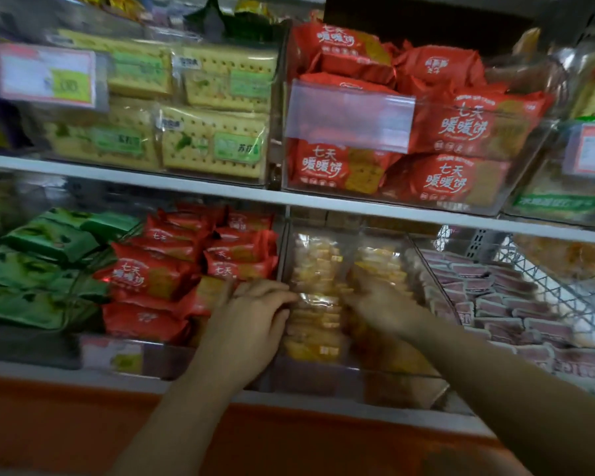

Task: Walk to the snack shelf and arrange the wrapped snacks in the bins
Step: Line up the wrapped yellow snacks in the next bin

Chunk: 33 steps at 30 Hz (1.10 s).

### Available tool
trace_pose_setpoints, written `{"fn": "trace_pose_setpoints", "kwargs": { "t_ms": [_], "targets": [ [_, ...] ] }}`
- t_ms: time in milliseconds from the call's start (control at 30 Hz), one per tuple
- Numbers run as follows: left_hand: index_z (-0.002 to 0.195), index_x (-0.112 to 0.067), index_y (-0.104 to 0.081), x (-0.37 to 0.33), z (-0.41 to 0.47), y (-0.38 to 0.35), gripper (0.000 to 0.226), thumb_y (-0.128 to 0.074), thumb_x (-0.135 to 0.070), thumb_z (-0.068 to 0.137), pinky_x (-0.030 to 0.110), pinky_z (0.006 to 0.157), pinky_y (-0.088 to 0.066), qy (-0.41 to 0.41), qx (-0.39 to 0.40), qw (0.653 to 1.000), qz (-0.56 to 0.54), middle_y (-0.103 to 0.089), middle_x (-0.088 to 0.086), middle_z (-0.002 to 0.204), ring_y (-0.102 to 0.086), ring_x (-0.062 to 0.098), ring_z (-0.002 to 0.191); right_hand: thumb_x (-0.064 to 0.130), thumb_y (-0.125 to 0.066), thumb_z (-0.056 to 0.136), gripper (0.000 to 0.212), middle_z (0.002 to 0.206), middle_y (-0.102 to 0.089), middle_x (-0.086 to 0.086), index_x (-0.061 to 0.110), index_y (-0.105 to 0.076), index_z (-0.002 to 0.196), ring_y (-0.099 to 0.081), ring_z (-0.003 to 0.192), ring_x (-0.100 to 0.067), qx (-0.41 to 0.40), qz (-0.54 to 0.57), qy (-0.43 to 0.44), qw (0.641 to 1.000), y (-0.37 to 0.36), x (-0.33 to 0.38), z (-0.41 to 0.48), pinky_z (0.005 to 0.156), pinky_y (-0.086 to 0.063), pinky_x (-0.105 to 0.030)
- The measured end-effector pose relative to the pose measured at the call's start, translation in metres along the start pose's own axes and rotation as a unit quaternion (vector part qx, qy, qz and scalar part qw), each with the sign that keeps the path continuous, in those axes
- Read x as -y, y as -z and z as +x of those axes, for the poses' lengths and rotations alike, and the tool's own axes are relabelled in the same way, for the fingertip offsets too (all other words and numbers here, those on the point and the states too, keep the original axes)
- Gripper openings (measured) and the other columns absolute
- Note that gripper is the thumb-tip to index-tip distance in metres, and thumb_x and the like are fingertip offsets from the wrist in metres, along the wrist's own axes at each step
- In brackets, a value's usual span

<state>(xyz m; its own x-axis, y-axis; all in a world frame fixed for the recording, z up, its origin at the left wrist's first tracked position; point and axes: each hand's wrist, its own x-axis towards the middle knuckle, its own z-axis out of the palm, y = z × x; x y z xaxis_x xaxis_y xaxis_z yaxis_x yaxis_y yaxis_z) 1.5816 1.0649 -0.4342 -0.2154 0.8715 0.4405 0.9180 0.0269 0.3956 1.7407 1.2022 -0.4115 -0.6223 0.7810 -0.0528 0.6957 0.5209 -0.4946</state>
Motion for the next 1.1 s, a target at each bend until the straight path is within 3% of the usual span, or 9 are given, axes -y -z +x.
{"fn": "trace_pose_setpoints", "kwargs": {
  "t_ms": [100,333,467,600,733,833,933,1033,1100],
  "targets": [
    [0.117,-0.033,-0.063,0.0,-0.001,0.006,0.028,-0.055,-0.023,0.091,0.045,0.112,-0.021,0.001,0.009,1.0,-0.012,-0.056,-0.018,0.123,-0.045,0.01,0.12,0.016,-0.047,0.093,0.048,0.126,-0.056,-0.014,0.017,-0.033,0.139,-0.055,0.11,-0.028,0.026,-0.085,0.027,0.996,0.008,-0.007,0.002,0.078,-0.036,-0.024],
    [0.122,-0.039,-0.056,0.004,0.002,0.011,0.029,-0.049,-0.031,0.094,0.035,0.113,-0.013,0.004,0.019,1.0,-0.017,-0.052,-0.023,0.125,-0.04,0.004,0.122,0.02,-0.055,0.09,0.023,0.112,-0.064,-0.01,0.006,-0.065,0.105,-0.058,0.105,-0.026,0.039,-0.272,0.097,0.957,0.023,0.006,0.032,0.084,-0.038,-0.027],
    [0.124,-0.038,-0.055,0.009,0.006,0.018,0.031,-0.05,-0.03,0.095,0.03,0.11,-0.018,0.002,0.025,1.0,-0.019,-0.053,-0.021,0.128,-0.043,0.003,0.121,0.023,-0.055,0.086,0.015,0.099,-0.067,-0.009,0.014,-0.066,0.09,-0.062,0.095,-0.027,0.031,-0.366,0.113,0.923,0.017,0.01,0.049,0.075,-0.048,-0.031],
    [0.126,-0.041,-0.052,0.012,0.006,0.021,0.031,-0.046,-0.033,0.097,0.023,0.101,-0.011,0.005,0.028,1.0,-0.006,-0.048,-0.026,0.131,-0.039,-0.002,0.121,0.014,-0.063,0.08,0.012,0.097,-0.071,-0.002,0.014,-0.071,0.089,-0.063,0.092,-0.018,0.077,-0.301,0.156,0.938,0.027,0.005,0.057,0.078,-0.047,-0.026],
    [0.127,-0.041,-0.051,0.015,0.008,0.02,0.032,-0.046,-0.033,0.097,0.024,0.104,-0.016,0.0,0.031,0.999,-0.014,-0.049,-0.026,0.129,-0.041,-0.003,0.116,0.007,-0.059,0.085,0.012,0.083,-0.073,-0.004,0.009,-0.071,0.086,-0.068,0.073,-0.01,0.066,-0.207,0.171,0.961,0.025,0.006,0.054,0.071,-0.049,-0.021],
    [0.124,-0.038,-0.056,0.016,0.009,0.018,0.03,-0.05,-0.03,0.095,0.03,0.11,-0.025,-0.004,0.026,0.999,-0.024,-0.053,-0.024,0.125,-0.045,-0.002,0.114,0.009,-0.06,0.087,0.012,0.075,-0.073,-0.001,0.012,-0.071,0.085,-0.06,0.06,0.001,0.044,-0.174,0.181,0.967,0.02,0.008,0.054,0.063,-0.044,-0.013],
    [0.122,-0.035,-0.058,0.016,0.01,0.016,0.029,-0.051,-0.029,0.094,0.034,0.108,-0.031,-0.002,0.027,0.999,-0.031,-0.055,-0.022,0.123,-0.047,-0.001,0.112,0.01,-0.062,0.086,0.011,0.081,-0.072,0.0,0.01,-0.073,0.084,-0.054,0.062,0.007,0.035,-0.145,0.181,0.972,0.01,0.004,0.055,0.063,-0.04,-0.013],
    [0.122,-0.034,-0.059,0.015,0.012,0.016,0.029,-0.052,-0.029,0.094,0.033,0.107,-0.032,0.0,0.028,0.999,-0.031,-0.056,-0.021,0.123,-0.048,-0.002,0.112,0.009,-0.06,0.087,0.019,0.064,-0.064,0.012,0.015,-0.071,0.072,-0.054,0.055,0.01,0.072,-0.112,0.178,0.975,0.007,0.003,0.055,0.06,-0.037,-0.011],
    [0.122,-0.033,-0.059,0.013,0.012,0.016,0.029,-0.052,-0.028,0.094,0.034,0.108,-0.032,0.001,0.028,0.999,-0.036,-0.056,-0.02,0.124,-0.048,-0.001,0.113,0.013,-0.057,0.091,0.018,0.065,-0.063,0.012,0.013,-0.072,0.081,-0.058,0.06,0.006,0.104,-0.072,0.167,0.978,0.013,0.001,0.053,0.063,-0.043,-0.013]
  ]
}}
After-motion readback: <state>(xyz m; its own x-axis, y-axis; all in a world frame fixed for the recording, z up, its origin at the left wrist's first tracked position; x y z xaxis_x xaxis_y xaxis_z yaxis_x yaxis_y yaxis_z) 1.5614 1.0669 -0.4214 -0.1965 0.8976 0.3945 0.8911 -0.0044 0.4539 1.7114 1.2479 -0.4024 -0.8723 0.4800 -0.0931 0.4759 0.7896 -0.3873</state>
